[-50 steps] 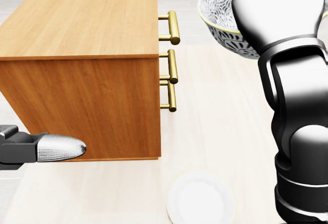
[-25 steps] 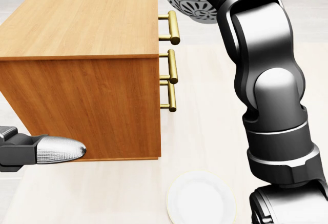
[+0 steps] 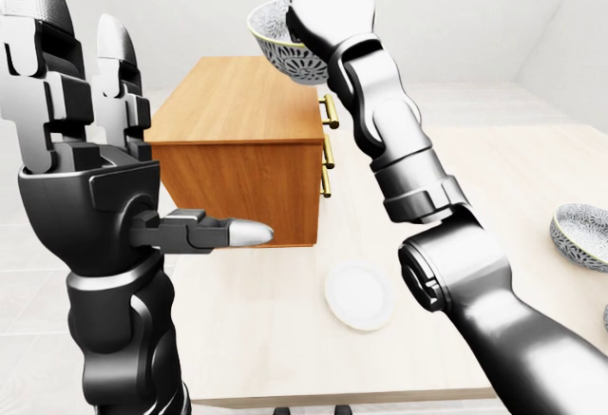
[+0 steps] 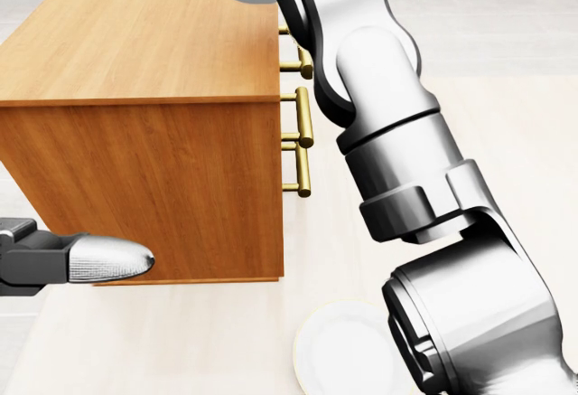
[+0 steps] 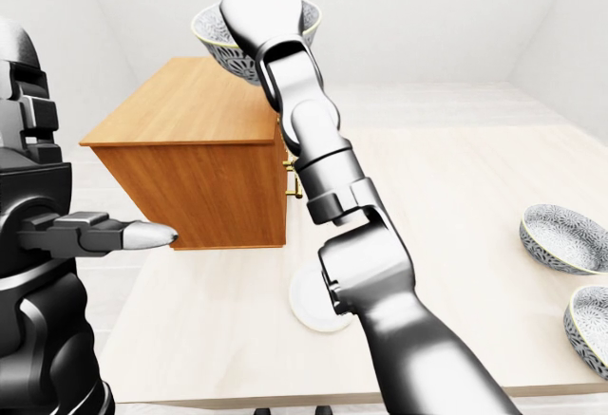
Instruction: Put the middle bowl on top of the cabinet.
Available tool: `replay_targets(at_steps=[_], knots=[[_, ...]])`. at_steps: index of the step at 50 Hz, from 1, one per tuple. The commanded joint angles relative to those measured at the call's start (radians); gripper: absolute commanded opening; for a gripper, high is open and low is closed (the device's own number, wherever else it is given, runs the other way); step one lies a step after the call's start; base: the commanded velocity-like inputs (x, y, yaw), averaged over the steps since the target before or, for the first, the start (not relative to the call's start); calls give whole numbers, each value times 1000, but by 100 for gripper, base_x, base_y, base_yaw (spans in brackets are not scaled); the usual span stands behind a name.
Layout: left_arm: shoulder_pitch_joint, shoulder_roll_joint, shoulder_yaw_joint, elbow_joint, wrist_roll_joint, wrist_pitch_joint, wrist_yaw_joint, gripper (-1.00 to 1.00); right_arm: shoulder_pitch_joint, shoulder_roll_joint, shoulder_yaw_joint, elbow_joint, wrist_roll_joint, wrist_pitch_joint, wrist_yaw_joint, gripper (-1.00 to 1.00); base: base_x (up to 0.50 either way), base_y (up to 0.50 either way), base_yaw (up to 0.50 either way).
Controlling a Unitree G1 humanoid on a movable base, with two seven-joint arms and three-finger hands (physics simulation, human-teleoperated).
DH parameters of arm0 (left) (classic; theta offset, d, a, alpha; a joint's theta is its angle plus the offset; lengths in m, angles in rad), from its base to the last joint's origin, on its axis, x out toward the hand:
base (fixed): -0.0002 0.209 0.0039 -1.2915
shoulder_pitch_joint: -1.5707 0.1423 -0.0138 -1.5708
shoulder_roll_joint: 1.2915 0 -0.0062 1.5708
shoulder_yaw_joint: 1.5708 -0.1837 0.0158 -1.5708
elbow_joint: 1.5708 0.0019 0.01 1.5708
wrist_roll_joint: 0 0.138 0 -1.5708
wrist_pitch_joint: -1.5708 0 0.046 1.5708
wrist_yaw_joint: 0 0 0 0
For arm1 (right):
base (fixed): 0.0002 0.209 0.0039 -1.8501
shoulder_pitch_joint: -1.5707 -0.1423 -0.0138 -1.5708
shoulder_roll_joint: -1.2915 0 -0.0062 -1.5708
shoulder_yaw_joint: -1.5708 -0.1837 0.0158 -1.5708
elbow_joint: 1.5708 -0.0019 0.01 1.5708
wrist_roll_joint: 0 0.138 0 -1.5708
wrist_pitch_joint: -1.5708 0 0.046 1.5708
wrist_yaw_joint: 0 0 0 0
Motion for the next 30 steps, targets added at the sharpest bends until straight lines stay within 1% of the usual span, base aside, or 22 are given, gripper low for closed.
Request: replay_targets(at_steps=[1,4,8,10,11,13,16,17,18,21,25,27,30], knots=[[-38,1,1,22,6,0,14,100,-159,97,15,299,91,17,-195,-100,0,0,0],[-38,2,-4,35,5,0,10,100,-179,113,28,362,108,16,-241,-100,0,0,0],[-39,-2,3,27,-1,0,11,100,-176,125,34,408,138,2,-281,-100,0,0,0],[-39,0,1,30,-1,0,12,100,-173,132,36,425,152,5,-298,-100,0,0,0],[-40,1,-1,32,1,0,12,100,-173,138,40,424,159,-6,-304,-100,0,0,0],[-40,2,-3,37,0,0,10,100,-178,149,57,439,154,2,-313,-100,0,0,0],[-41,2,-2,31,0,0,11,100,-184,153,53,473,174,-16,-340,-100,0,0,0],[-43,1,-2,39,-1,0,10,100,-181,154,35,487,203,-42,-354,-100,0,0,0],[-42,3,-6,41,1,0,10,100,-181,153,45,506,195,-34,-371,-100,0,0,0],[-43,2,-4,38,-3,0,7,100,-178,160,50,533,207,-39,-392,-100,0,0,0],[-43,2,-5,38,-3,0,7,100,-171,172,59,552,217,-62,-414,-100,0,0,0],[-43,3,-6,39,-2,0,6,100,-169,177,66,559,216,-64,-419,-100,0,0,0],[-43,3,-7,40,-1,0,6,100,-156,187,76,575,214,-85,-429,-100,0,0,0]])
